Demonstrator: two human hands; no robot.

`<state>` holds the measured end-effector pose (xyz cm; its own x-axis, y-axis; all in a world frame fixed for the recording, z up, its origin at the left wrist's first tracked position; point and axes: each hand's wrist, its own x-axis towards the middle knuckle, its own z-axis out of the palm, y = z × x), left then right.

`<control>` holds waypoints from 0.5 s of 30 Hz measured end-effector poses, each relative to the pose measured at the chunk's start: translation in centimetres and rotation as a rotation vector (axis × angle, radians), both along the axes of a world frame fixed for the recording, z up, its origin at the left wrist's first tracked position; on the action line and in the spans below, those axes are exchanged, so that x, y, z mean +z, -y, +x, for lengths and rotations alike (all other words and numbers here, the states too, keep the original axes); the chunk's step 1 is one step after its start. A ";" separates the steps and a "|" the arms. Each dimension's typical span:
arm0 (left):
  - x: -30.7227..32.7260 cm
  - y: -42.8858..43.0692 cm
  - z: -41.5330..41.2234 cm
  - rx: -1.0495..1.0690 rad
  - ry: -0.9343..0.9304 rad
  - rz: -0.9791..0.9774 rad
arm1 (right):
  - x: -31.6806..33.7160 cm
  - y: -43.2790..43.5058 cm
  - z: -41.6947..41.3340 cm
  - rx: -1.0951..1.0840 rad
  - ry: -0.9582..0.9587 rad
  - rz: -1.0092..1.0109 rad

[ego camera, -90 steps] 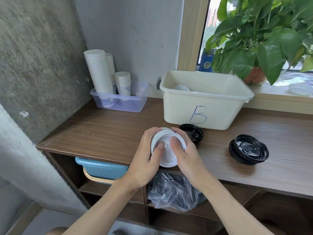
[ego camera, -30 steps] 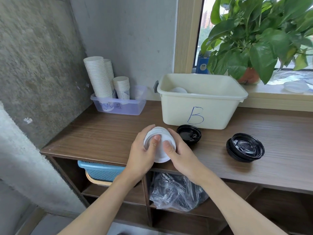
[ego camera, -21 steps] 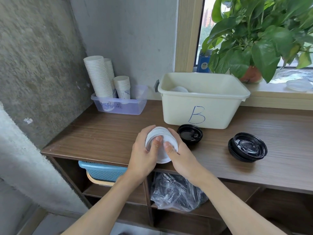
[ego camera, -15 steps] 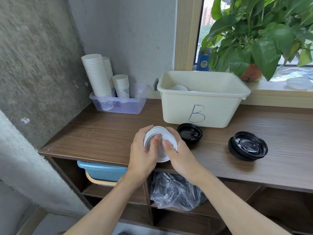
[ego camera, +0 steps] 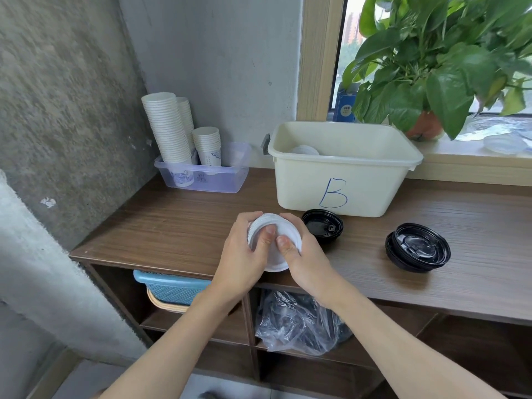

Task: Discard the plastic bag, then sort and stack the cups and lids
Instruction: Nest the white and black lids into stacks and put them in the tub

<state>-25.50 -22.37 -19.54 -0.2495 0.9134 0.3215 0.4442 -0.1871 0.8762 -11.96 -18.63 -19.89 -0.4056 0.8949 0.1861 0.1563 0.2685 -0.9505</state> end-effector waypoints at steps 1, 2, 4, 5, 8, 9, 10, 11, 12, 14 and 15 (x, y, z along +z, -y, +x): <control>0.4 0.1 -0.3 -0.040 0.005 -0.041 | 0.0 0.1 0.0 0.004 -0.005 -0.003; 0.8 0.1 -0.5 -0.073 0.007 -0.082 | 0.1 0.2 0.0 0.008 -0.004 -0.008; 1.7 0.2 -0.9 -0.112 -0.009 -0.153 | 0.4 0.4 0.2 0.015 0.000 -0.019; 2.1 0.2 -1.1 -0.123 -0.019 -0.180 | 0.5 0.5 0.2 0.017 -0.003 -0.024; 3.2 0.3 -1.8 -0.165 -0.024 -0.248 | 0.7 0.7 0.3 0.017 0.004 -0.024; 3.4 0.3 -2.0 -0.174 -0.013 -0.265 | 0.7 0.7 0.2 0.017 0.005 -0.028; 3.5 0.4 -2.1 -0.174 0.001 -0.272 | 0.7 0.7 0.2 0.016 0.008 -0.033; 3.5 0.4 -2.2 -0.162 0.017 -0.273 | 0.8 0.6 0.1 0.017 0.014 -0.039; 3.5 0.5 -2.2 -0.145 0.033 -0.272 | 0.8 0.6 0.1 0.023 0.021 -0.046; 3.5 0.5 -2.1 -0.123 0.053 -0.268 | 1.3 0.6 0.2 0.052 0.027 -0.055; 3.5 0.5 -2.0 -0.125 0.068 -0.260 | 1.6 0.7 0.4 0.068 0.027 -0.059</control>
<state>-27.47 -22.90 -16.00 -0.1427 0.9880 0.0597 0.3708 -0.0025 0.9287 -11.59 -19.32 -18.28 -0.4696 0.8744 0.1223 0.1652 0.2232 -0.9607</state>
